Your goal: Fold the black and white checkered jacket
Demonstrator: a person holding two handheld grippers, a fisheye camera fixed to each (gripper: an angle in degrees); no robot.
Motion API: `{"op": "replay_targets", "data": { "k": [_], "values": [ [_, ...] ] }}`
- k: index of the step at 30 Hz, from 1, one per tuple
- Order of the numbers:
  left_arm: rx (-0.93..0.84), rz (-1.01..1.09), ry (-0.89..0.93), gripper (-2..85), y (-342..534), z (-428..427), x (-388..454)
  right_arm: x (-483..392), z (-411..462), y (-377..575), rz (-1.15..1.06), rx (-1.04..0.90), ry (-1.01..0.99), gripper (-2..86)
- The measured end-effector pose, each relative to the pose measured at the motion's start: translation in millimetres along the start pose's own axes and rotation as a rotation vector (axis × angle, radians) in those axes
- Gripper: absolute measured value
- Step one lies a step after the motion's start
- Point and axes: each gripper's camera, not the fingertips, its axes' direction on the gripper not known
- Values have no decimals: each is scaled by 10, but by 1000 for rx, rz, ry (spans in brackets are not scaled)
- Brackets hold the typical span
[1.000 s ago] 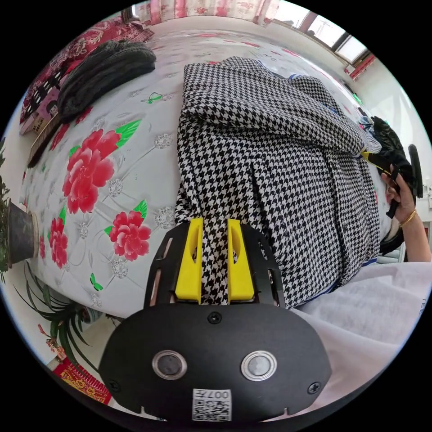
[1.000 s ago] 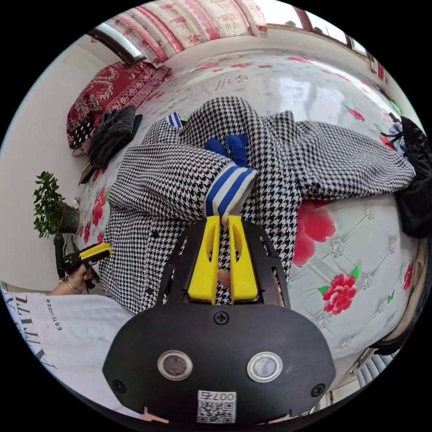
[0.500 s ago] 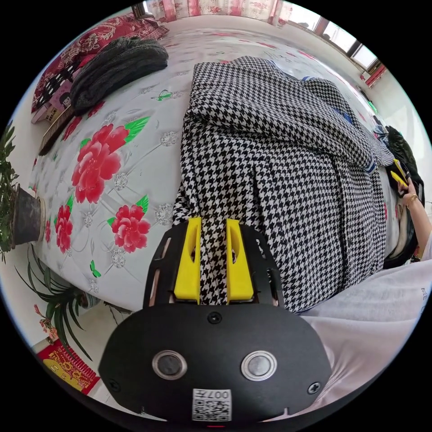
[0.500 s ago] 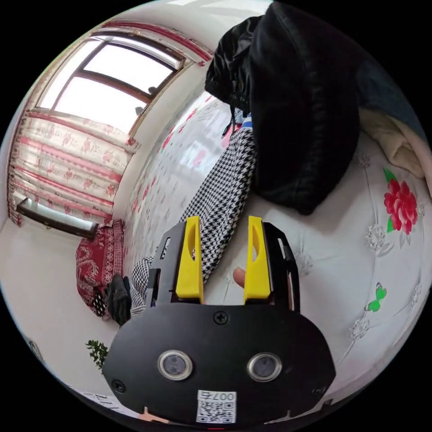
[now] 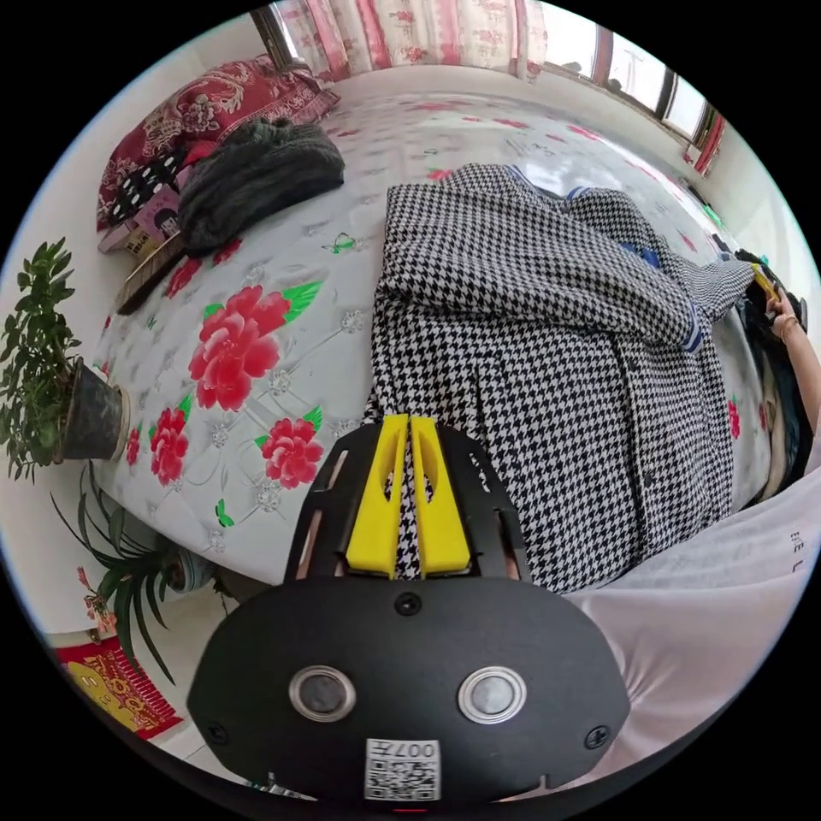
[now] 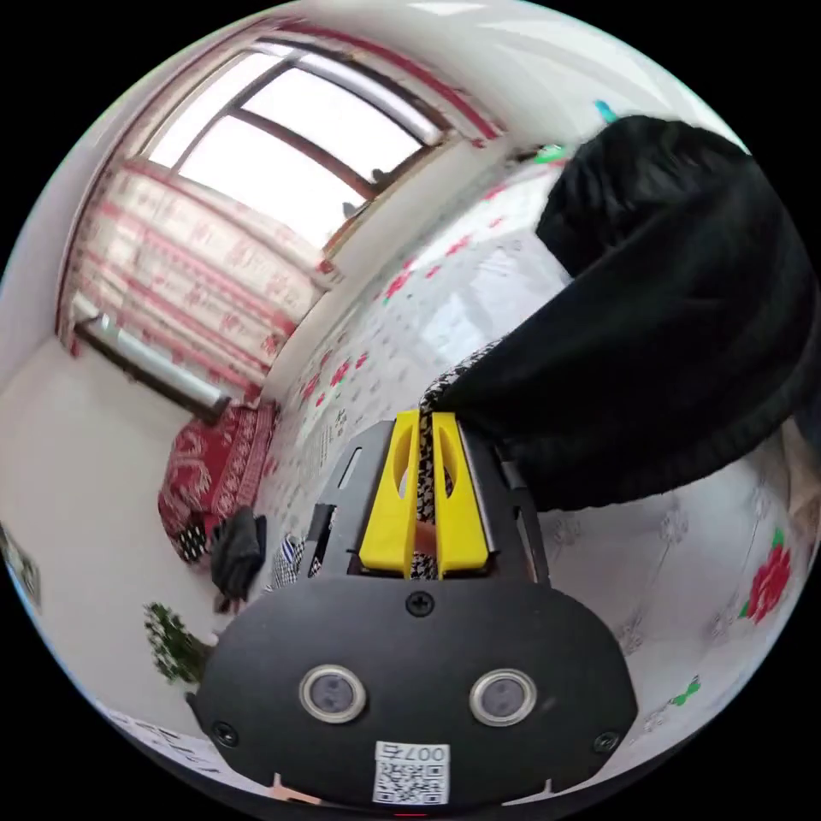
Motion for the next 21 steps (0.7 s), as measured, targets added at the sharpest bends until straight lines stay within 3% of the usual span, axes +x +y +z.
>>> {"op": "replay_targets", "data": {
  "k": [2, 3, 7, 9, 13, 15, 16, 19, 21],
  "values": [
    [19, -28, 30, 40, 56, -81, -156, -881, -89, 110, -270, 57, 85, 3],
    [13, -52, 46, 48, 95, -100, -271, -1451, -111, 259, -511, 28, -16, 2],
    [-8, -123, 82, 52, 263, -84, -651, -2798, 64, 934, -862, -82, -289, 2],
    [-9, -144, 97, 51, 327, -69, -787, -3493, 473, 1600, -1010, -242, -380, 6],
    [-36, -150, 172, 62, 470, 2, -1059, -4095, 1403, 2768, -1005, -538, -434, 17],
    [-41, -155, 188, 69, 537, -11, -1197, -4315, 2036, 3483, -1017, -853, -360, 27],
    [-39, -151, 210, 71, 589, -33, -1300, -4343, 2125, 3605, -1010, -903, -344, 29],
    [-44, -144, 254, 80, 738, -70, -1587, -4377, 2104, 3763, -942, -912, -327, 40],
    [-64, -135, 281, 88, 827, -61, -1760, -4204, 1830, 3572, -863, -821, -316, 50]
  ]
}}
